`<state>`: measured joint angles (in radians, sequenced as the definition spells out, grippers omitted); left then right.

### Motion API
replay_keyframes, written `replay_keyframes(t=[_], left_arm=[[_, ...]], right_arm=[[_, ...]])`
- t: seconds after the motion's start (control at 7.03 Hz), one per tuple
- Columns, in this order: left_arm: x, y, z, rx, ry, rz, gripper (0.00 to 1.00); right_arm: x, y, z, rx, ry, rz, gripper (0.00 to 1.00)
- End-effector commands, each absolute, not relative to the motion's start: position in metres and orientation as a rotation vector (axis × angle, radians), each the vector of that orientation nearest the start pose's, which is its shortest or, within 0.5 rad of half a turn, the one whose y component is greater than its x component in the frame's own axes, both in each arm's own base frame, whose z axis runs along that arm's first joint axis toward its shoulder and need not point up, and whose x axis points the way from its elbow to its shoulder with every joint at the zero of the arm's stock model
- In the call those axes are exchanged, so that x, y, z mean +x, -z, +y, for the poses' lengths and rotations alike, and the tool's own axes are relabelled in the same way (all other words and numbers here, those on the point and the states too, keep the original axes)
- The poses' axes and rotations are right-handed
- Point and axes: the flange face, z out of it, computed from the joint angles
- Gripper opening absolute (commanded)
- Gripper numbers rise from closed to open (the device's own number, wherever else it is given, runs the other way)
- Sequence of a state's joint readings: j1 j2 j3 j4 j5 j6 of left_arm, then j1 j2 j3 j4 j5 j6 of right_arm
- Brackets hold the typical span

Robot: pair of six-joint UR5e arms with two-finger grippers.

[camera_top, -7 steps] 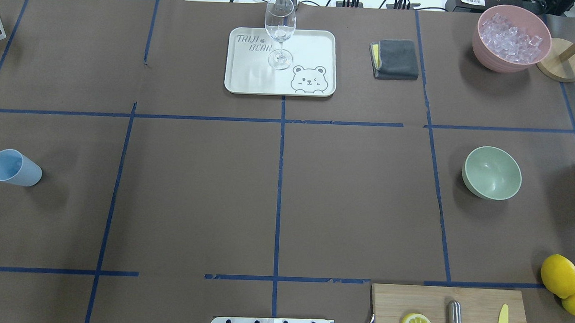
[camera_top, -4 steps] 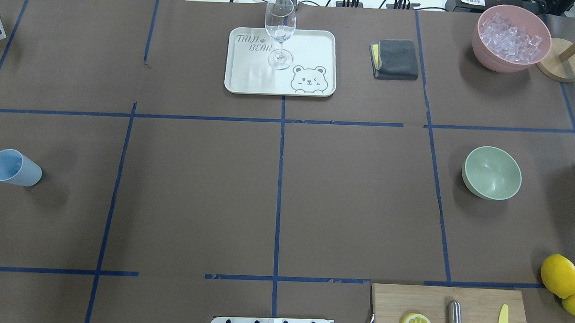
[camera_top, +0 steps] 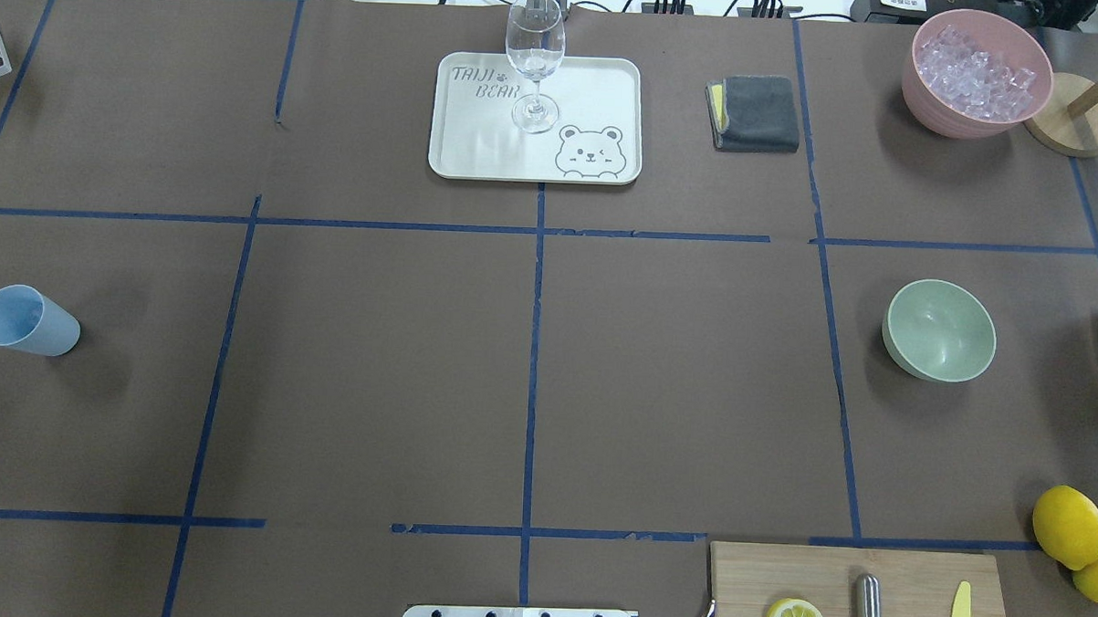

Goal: Pour ice into bowl

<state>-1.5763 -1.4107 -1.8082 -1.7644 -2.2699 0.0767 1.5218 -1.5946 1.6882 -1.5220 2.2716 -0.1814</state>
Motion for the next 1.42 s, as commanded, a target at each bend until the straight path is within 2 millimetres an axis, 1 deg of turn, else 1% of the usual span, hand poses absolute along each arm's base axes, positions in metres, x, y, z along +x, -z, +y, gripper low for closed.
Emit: replay_keyframes(t=[0.0,0.14,0.28,0.43,0.57,0.71,0.85,1.0,1.14,1.28], left_arm=[[-0.072,-0.596,-0.440,0.307,-0.168,0.681,1.00],[-0.072,-0.594,-0.442,0.334,-0.178,0.679,1.00],[-0.072,-0.593,-0.442,0.343,-0.182,0.680,1.00],[-0.072,-0.591,-0.442,0.346,-0.183,0.681,1.00],[-0.072,-0.590,-0.442,0.348,-0.184,0.681,1.00],[-0.072,-0.590,-0.442,0.348,-0.184,0.683,1.00],[-0.072,-0.591,-0.442,0.349,-0.184,0.681,1.00],[-0.072,-0.591,-0.441,0.361,-0.187,0.680,1.00],[-0.072,-0.591,-0.440,0.364,-0.189,0.681,1.00],[-0.072,-0.591,-0.440,0.367,-0.190,0.679,1.00]], right_arm=[[-0.038,-0.569,-0.512,0.294,0.454,-0.707,1.00],[-0.079,-0.544,-0.507,0.270,0.402,-0.744,1.00],[-0.123,-0.524,-0.494,0.221,0.329,-0.785,1.00],[-0.155,-0.531,-0.478,0.210,0.297,-0.802,0.99],[-0.171,-0.541,-0.465,0.222,0.245,-0.800,0.98],[-0.189,-0.559,-0.455,0.209,0.217,-0.828,0.97],[-0.198,-0.587,-0.452,0.215,0.223,-0.845,0.97],[-0.213,-0.594,-0.446,0.204,0.205,-0.868,0.96],[-0.220,-0.593,-0.443,0.194,0.206,-0.873,0.79],[-0.220,-0.593,-0.442,0.196,0.217,-0.876,0.16]])
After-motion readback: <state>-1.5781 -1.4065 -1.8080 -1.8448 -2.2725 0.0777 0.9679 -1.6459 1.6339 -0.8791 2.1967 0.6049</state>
